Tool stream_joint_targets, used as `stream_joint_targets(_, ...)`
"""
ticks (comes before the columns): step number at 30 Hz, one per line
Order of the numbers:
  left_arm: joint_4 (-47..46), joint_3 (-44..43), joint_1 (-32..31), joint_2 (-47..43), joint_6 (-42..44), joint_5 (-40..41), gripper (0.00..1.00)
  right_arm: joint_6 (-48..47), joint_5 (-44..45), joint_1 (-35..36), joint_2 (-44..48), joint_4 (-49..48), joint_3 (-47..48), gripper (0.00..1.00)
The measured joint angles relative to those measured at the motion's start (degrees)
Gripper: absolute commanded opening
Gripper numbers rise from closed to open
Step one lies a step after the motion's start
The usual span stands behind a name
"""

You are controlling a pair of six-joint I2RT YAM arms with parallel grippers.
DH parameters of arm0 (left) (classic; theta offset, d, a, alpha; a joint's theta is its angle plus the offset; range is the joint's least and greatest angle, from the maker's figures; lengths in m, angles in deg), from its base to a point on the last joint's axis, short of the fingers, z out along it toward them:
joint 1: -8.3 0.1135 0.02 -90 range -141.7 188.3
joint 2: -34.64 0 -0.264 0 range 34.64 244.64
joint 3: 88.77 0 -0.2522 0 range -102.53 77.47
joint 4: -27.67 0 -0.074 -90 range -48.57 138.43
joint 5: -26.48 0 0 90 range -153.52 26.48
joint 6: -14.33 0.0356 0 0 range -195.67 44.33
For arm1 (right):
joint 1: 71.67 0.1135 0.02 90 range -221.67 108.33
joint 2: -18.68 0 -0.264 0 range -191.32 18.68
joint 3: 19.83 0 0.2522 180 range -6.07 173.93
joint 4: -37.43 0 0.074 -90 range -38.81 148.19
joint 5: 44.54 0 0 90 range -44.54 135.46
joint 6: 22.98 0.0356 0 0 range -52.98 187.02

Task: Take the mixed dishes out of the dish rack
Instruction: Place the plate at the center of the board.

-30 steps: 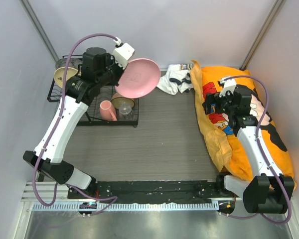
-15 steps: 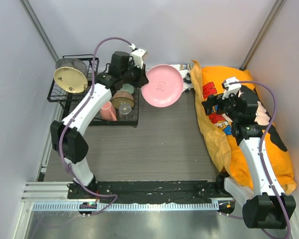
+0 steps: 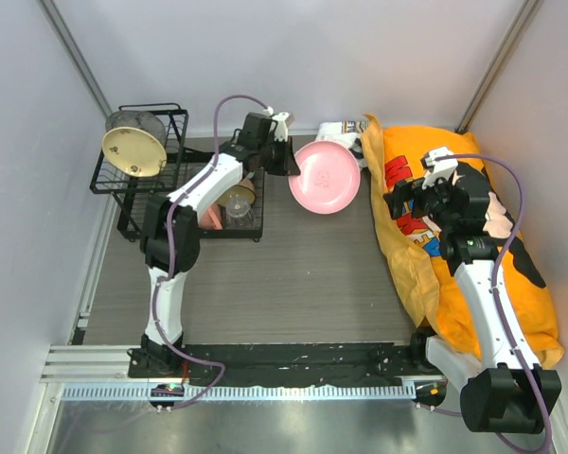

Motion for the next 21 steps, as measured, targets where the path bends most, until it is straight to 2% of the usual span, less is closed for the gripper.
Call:
stream_joint_targets(8, -0.9, -7.1, 0.0, 7.7, -2.9, -0.9, 0.0, -0.2, 0.0, -0.4, -0.2, 0.0, 0.0, 1.0)
stream_joint_targets(21, -1.9, -4.4, -0.1, 9.9, -4.1, -1.7, 0.0, -0.8, -0.2, -0.5, -0.3, 0.0, 0.0, 1.0)
